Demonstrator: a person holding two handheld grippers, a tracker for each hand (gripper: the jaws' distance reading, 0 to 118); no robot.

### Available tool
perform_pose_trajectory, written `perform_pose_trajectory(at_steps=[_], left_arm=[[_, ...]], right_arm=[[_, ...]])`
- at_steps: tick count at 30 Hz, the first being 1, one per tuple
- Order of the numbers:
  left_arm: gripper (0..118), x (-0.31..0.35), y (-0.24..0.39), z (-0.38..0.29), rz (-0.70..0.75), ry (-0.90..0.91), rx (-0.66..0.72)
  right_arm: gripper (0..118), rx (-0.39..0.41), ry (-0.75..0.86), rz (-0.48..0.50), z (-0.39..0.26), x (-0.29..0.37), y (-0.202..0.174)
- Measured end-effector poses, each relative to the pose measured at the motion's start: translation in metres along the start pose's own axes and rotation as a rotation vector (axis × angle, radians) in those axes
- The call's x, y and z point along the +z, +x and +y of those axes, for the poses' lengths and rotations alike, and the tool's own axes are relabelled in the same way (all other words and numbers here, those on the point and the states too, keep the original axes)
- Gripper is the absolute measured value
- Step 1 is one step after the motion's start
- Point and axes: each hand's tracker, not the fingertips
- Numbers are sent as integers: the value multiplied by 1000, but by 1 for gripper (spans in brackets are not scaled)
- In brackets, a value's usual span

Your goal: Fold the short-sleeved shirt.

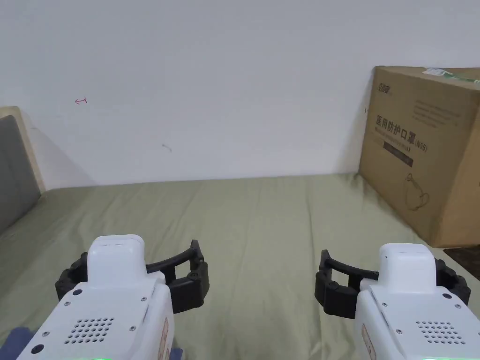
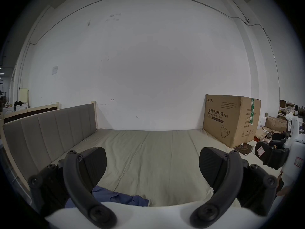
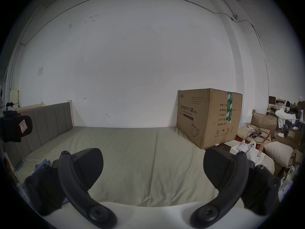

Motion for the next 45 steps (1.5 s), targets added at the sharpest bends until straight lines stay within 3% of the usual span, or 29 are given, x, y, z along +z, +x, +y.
perform_pose_trajectory(at_steps=[3, 4, 10, 23, 26, 30, 33, 35, 37, 39, 41, 45], left_arm=[[114, -1, 0, 0, 5, -3, -7], [114, -1, 0, 0, 8, -4, -8], [114, -2, 0, 0, 1, -6, 4], [114, -2, -2, -3, 2, -23, -12], [114, -1, -10, -5, -14, 4, 89], [114, -11, -37, -22, -93, -14, 575], [114, -19, -58, -55, -122, -75, 965], [114, -22, -64, -78, -98, -120, 1107], [114, -24, -63, -86, -88, -124, 1120], [114, -30, -56, -74, -66, -147, 979], [114, -33, -46, -50, -75, -135, 756], [115, -20, -7, -9, -30, 20, 181]], right_arm=[[118, -2, -5, -1, 0, 0, 0], [118, -54, 14, 13, -1, 0, -1], [118, -56, 5, -7, -6, 1, 8], [118, -2, -24, -15, -6, 2, 7], [118, 253, 74, -90, 4, 4, -16], [118, 858, 210, -203, -4, -1, -68], [118, 1262, 236, -97, -31, -3, -89], [118, 1432, 217, -28, -56, -5, -100], [118, 1397, 182, 0, -65, -6, -102], [118, 1218, 95, 50, -57, -7, -102], [118, 928, 26, 68, -38, -9, -93], [118, 268, -122, 152, 0, -14, -46]])
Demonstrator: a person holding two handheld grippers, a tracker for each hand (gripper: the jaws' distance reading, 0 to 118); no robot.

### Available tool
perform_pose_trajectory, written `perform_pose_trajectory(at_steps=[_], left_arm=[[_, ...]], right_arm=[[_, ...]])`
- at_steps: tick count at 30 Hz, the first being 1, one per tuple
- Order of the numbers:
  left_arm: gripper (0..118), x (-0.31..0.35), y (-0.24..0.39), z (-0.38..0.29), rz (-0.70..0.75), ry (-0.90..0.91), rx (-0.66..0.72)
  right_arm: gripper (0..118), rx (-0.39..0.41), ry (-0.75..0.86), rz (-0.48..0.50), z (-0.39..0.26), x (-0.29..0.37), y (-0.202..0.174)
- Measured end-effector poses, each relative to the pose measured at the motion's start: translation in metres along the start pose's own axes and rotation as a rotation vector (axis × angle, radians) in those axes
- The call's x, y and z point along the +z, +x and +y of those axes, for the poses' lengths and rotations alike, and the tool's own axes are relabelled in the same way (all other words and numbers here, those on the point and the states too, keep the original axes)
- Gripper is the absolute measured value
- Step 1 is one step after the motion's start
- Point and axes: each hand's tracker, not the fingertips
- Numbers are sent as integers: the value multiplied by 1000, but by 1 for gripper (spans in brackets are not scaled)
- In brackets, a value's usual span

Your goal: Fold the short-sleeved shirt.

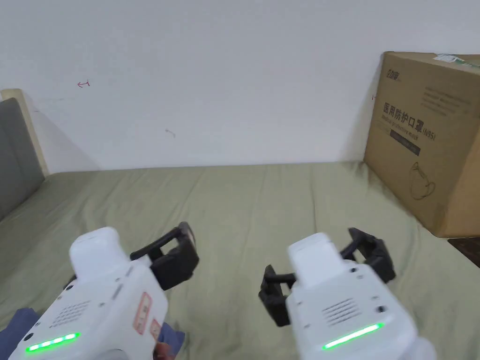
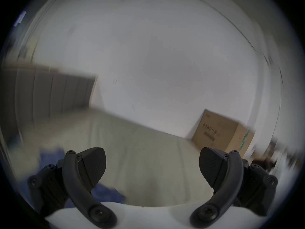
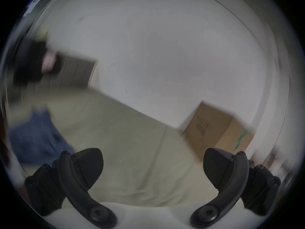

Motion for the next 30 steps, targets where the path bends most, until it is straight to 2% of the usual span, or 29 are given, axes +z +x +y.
perform_pose_trajectory(at_steps=[1, 3, 4, 6, 7, 9, 13, 14, 16, 17, 18, 19, 20, 22, 26, 30], left_arm=[[115, 5, 11, 2, 8, 33, -117], [115, 10, 24, -1, 14, 39, -255], [115, 13, 27, -3, -3, 42, -295], [115, 16, 29, -7, -23, 17, -287], [115, 16, 28, -7, -28, 8, -280], [115, 16, 27, -7, -23, -14, -250], [114, 16, 24, 3, 23, -39, -243], [112, 18, 21, 7, 20, -42, -235], [94, 22, 20, 11, 12, -43, -206], [76, 23, 20, 12, 14, -46, -202], [43, 25, 21, 11, 15, -44, -203], [18, 25, 21, 10, 23, -34, -205], [2, 25, 23, 8, 53, -24, -227], [0, 29, 25, 4, 76, 10, -275], [0, 26, 29, 2, 50, 2, -319], [0, 20, 25, 4, 29, -28, -232]], right_arm=[[118, -173, 1, 31, -5, 1, 16], [118, -427, -8, 64, -20, 2, 38], [118, -500, -29, 53, -23, 9, 41], [118, -556, -60, -34, -36, 13, 47], [118, -547, -62, -65, -38, 16, 48], [118, -472, -5, -92, -34, 23, 45], [118, -193, 113, -204, -10, 37, 31], [118, -155, 152, -182, -7, 40, 29], [111, -123, 182, -226, 0, 40, 24], [96, -124, 203, -216, -3, 39, 26], [44, -138, 214, -203, -3, 39, 25], [8, -166, 199, -226, -3, 37, 24], [7, -197, 181, -267, -6, 32, 24], [7, -210, 179, -227, -10, 30, 28], [1, -240, 160, -215, -13, 24, 32], [0, -214, 173, -216, -10, 24, 30]])
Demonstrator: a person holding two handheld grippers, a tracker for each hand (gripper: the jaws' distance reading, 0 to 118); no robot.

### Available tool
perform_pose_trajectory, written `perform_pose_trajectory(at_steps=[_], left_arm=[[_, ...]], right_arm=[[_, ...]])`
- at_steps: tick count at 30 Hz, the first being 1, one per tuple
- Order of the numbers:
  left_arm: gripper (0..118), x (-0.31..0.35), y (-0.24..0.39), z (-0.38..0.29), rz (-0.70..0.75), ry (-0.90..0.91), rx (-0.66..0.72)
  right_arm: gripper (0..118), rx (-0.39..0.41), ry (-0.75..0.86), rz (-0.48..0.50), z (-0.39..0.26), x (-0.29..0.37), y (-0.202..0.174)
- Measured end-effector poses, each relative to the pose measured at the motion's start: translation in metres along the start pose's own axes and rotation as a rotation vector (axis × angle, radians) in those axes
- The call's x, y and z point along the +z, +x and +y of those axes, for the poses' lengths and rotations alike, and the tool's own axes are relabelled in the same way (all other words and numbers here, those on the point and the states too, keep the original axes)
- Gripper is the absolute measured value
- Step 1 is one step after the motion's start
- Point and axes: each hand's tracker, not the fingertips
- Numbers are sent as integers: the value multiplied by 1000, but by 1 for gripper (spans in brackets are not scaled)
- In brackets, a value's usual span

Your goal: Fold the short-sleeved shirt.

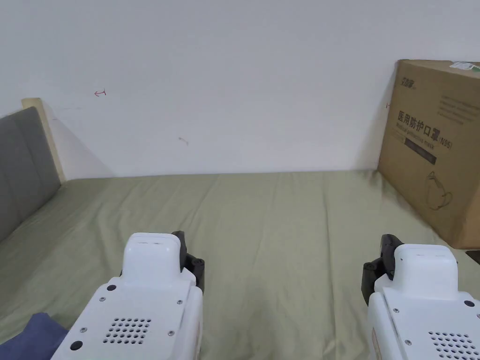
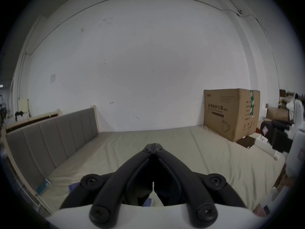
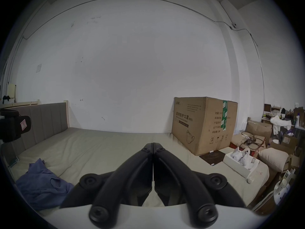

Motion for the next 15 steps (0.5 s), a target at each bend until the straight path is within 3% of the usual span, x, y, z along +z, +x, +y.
perform_pose_trajectory(at_steps=[3, 8, 15], left_arm=[[0, -4, -2, 0, 1, -9, 13], [0, 3, -26, 5, 46, -13, 53], [0, 41, -106, 6, 306, -34, 74]], right_arm=[[0, 8, -4, 3, 3, -1, -1], [0, 9, -17, 91, 9, -6, -19], [0, -15, -44, 397, 13, -19, -96]])
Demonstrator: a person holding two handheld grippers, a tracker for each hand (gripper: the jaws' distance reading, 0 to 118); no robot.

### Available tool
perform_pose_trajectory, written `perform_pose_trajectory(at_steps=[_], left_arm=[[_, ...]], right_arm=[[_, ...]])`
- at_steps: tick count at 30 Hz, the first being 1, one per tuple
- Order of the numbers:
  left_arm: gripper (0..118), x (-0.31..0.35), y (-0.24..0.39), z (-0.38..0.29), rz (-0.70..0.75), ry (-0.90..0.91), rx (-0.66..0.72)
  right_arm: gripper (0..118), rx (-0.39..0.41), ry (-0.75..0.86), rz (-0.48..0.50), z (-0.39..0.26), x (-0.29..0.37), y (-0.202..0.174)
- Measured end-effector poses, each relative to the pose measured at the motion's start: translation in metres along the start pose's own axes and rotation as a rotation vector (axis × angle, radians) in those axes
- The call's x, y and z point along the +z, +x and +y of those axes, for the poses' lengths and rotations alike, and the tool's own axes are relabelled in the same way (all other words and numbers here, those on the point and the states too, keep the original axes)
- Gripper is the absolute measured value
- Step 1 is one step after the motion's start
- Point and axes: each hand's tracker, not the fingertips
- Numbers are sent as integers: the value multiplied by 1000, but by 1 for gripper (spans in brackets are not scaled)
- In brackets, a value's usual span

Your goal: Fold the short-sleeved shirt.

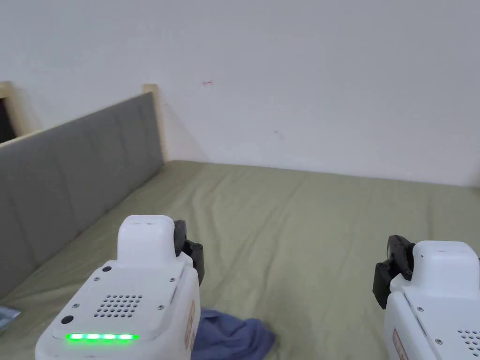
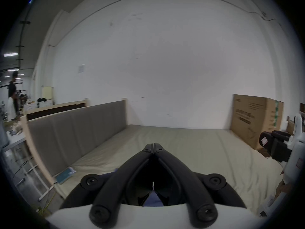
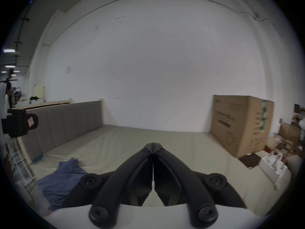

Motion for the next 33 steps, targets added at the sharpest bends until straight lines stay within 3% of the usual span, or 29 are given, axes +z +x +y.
perform_pose_trajectory(at_steps=[6, 11, 15, 16, 17, 18, 19, 20, 24, 29, 31, 32, 33], left_arm=[[0, 8, -62, -8, 187, -58, 27], [0, -18, -87, -34, 193, -224, 47], [3, -74, -105, -92, 132, -522, 113], [19, -83, -110, -108, 107, -556, 166], [44, -93, -114, -125, 89, -594, 229], [80, -102, -117, -140, 78, -638, 274], [98, -109, -117, -152, 75, -693, 292], [107, -118, -115, -163, 61, -746, 279], [109, -138, -95, -200, 30, -816, 165], [108, -164, -75, -250, -33, -1033, 138], [106, -164, -66, -247, 0, -1002, 0], [103, -167, -65, -240, 8, -1024, 32], [91, -169, -67, -234, 21, -1028, 55]], right_arm=[[0, 54, -56, 195, -13, -19, -62], [0, 60, -90, 232, -23, -22, -79], [0, 60, -131, 233, -32, -27, -77], [0, 57, -144, 231, -35, -29, -75], [0, 55, -161, 228, -38, -30, -73], [0, 52, -179, 223, -42, -32, -71], [0, 50, -196, 217, -45, -34, -69], [0, 48, -215, 213, -49, -35, -67], [0, 26, -274, 182, -61, -43, -57], [0, -8, -321, 157, -68, -48, -46], [0, -12, -334, 148, -69, -48, -42], [0, -17, -336, 147, -70, -48, -39], [0, -22, -339, 145, -70, -48, -37]])
